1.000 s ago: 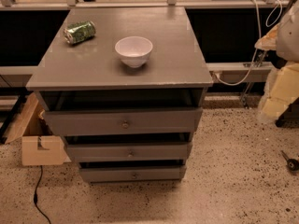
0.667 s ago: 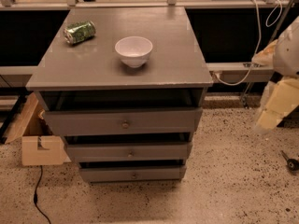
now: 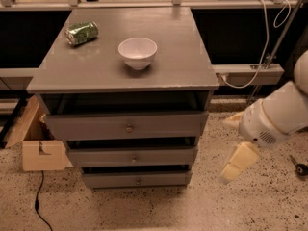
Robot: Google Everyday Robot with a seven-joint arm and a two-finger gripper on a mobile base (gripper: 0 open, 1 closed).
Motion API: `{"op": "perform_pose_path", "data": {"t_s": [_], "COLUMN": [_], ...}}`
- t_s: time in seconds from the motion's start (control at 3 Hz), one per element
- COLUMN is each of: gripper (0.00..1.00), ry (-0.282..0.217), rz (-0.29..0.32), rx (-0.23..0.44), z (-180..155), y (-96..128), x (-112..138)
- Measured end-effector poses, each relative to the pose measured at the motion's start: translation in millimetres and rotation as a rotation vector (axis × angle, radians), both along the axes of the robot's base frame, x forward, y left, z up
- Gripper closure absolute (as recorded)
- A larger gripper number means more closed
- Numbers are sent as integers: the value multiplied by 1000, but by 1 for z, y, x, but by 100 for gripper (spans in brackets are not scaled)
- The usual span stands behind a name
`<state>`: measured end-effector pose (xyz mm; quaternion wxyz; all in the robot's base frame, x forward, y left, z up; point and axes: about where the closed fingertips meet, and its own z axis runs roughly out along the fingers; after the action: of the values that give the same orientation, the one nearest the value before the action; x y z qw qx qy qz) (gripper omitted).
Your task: Open bottom drawer
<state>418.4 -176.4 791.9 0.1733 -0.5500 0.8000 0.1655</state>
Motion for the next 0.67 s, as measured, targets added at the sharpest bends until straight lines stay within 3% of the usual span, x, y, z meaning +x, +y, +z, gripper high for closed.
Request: {"op": "perform_pose_path", "data": {"t_s": [0.33, 0.67], "gripper": [0, 0], "ry": [74, 75], "rz": [-4, -3], "rx": [112, 112], "z": [-85, -85], "y": [53, 53], "x": [-13, -13]}}
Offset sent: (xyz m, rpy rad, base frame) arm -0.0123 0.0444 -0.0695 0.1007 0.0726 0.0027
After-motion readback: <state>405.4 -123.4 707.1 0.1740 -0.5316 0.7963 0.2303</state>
